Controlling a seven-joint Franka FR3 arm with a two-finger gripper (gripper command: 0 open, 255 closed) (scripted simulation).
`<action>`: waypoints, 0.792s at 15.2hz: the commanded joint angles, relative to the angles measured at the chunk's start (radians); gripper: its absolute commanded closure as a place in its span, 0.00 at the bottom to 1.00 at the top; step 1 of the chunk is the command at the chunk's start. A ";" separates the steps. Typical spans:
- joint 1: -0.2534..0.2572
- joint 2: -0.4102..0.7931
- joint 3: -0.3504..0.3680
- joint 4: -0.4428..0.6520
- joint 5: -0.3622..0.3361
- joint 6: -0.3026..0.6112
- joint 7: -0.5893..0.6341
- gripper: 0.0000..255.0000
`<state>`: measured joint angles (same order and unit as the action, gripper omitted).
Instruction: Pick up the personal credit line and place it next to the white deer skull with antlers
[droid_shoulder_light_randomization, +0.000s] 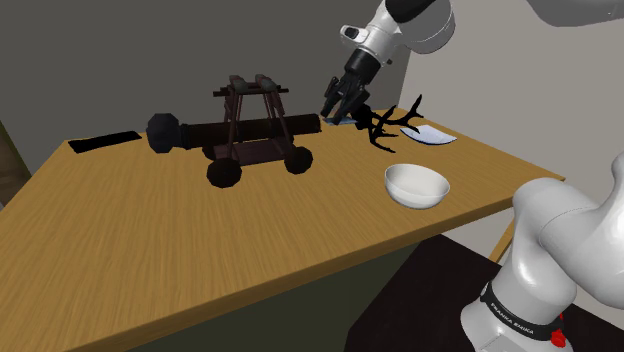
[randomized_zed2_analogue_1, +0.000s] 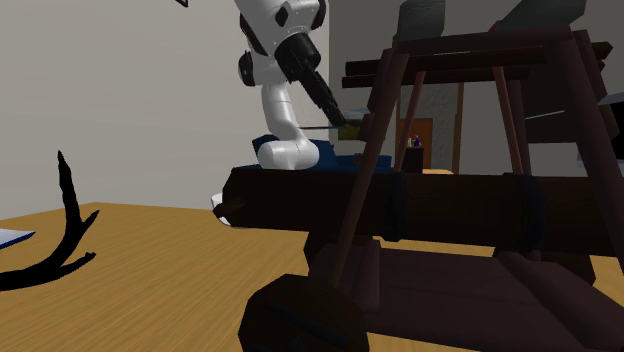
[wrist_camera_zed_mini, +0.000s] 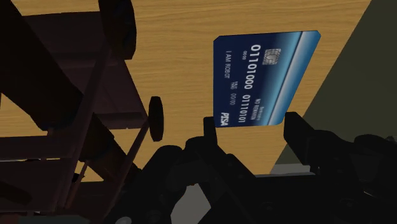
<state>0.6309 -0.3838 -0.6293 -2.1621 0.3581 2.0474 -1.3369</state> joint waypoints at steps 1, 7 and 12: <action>-0.001 -0.002 0.004 0.026 -0.005 -0.025 0.014 1.00; 0.000 -0.002 0.012 0.101 -0.016 -0.094 0.051 1.00; -0.037 -0.040 -0.044 0.108 -0.047 -0.161 -0.009 1.00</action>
<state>0.6030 -0.4129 -0.6617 -2.0496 0.3185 1.8988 -1.3311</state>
